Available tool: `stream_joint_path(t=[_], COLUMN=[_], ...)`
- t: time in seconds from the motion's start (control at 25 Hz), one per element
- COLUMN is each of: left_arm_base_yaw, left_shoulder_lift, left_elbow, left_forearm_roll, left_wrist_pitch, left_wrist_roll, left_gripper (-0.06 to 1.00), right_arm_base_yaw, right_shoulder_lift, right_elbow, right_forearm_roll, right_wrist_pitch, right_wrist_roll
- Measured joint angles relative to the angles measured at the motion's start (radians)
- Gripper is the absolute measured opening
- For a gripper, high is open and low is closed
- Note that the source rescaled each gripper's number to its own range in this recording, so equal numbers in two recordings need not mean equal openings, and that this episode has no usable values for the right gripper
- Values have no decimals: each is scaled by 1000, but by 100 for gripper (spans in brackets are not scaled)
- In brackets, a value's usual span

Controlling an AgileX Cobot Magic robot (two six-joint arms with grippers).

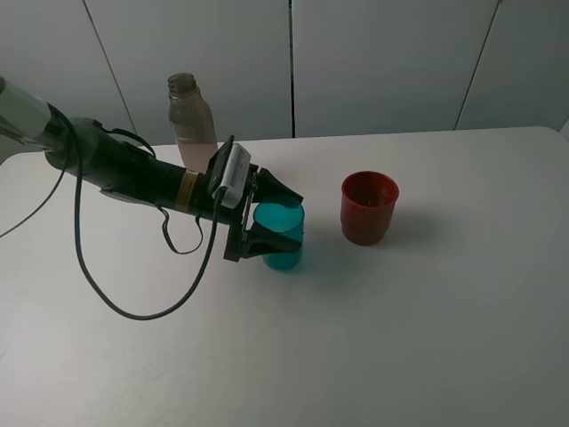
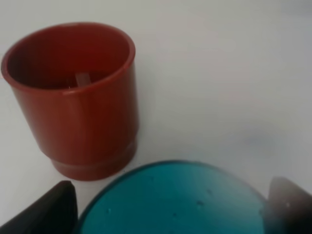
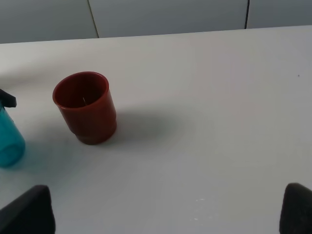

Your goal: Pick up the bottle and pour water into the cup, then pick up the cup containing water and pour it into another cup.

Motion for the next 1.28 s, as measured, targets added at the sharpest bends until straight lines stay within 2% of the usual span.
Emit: stream_joint_path(t=[0.44, 0.84, 1.04, 1.28], left_arm_base_yaw=[0, 0, -13, -74], left_shoulder_lift=[-50, -201, -323, -508], left_elbow=[-2, -2, -2, 31], left_forearm_roll=[3, -11, -71, -186], left_wrist_pitch=[0, 22, 115, 336], left_wrist_roll=[0, -60, -170, -208], left_gripper=[97, 97, 97, 97], right_arm_base_yaw=[0, 0, 0, 0], right_shoulder_lift=[0, 0, 0, 0], right_elbow=[0, 0, 0, 0], right_forearm_roll=[0, 0, 0, 0], right_wrist_pitch=[0, 0, 0, 0], right_wrist_roll=[-2, -2, -2, -2])
